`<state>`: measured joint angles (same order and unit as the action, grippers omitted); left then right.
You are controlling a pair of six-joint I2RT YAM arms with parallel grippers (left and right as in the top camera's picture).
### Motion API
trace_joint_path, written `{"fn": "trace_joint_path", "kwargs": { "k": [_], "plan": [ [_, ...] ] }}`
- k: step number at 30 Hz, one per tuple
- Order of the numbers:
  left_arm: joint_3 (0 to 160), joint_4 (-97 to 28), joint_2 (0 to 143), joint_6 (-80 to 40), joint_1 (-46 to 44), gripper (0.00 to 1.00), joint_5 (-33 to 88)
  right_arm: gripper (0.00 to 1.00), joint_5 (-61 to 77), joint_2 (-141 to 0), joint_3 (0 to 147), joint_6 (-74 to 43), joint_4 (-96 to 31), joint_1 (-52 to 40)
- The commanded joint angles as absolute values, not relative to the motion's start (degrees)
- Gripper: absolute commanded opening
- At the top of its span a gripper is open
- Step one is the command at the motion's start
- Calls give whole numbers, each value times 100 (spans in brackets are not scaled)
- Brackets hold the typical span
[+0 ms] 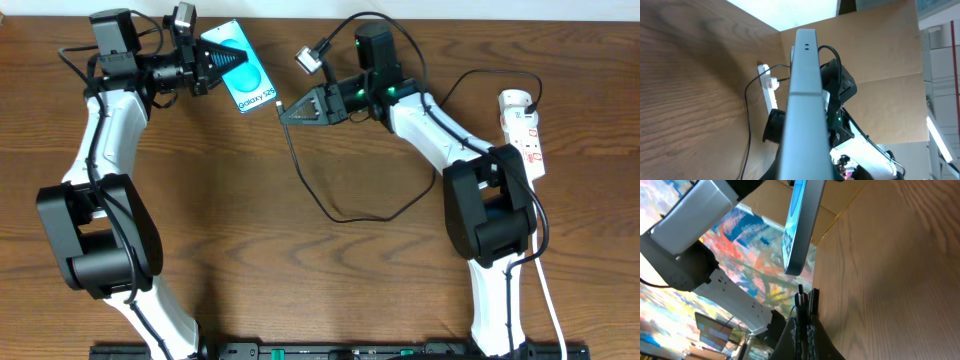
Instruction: Plug charger to phone and switch on socket
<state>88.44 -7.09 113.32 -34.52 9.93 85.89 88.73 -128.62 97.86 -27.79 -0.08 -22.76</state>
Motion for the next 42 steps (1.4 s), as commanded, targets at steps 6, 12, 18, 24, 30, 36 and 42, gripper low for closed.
{"fn": "trace_joint_path", "kwargs": {
  "k": [6, 12, 18, 24, 30, 36, 42],
  "plan": [
    [8910, -650, 11384, -3422, 696, 7, 8307, 1, 8952, -12658, 9817, -2624, -86, -2126],
    [8910, -554, 11638, -3441, 784, 7, 8311, 1, 8952, -12658, 9815, -2563, -89, -1824],
    [8910, 58, 11638, -3903, 899, 7, 8313, 1, 8952, -12658, 9795, -2290, -526, -1564],
    [8910, 276, 11638, -4060, 926, 7, 8353, 1, 8722, -12658, 9633, 379, -3505, -1555],
    [8910, 316, 11638, -4060, 921, 7, 8353, 1, 8211, -12658, 9627, 3205, -6447, -1509],
    [8910, 311, 11638, -4016, 749, 7, 8508, 1, 8082, -12658, 9627, 3900, -7113, -1538],
    [8910, 283, 11666, -3922, 440, 7, 8643, 1, 8071, -12658, 9627, 3994, -7105, -1693]
  ]
}}
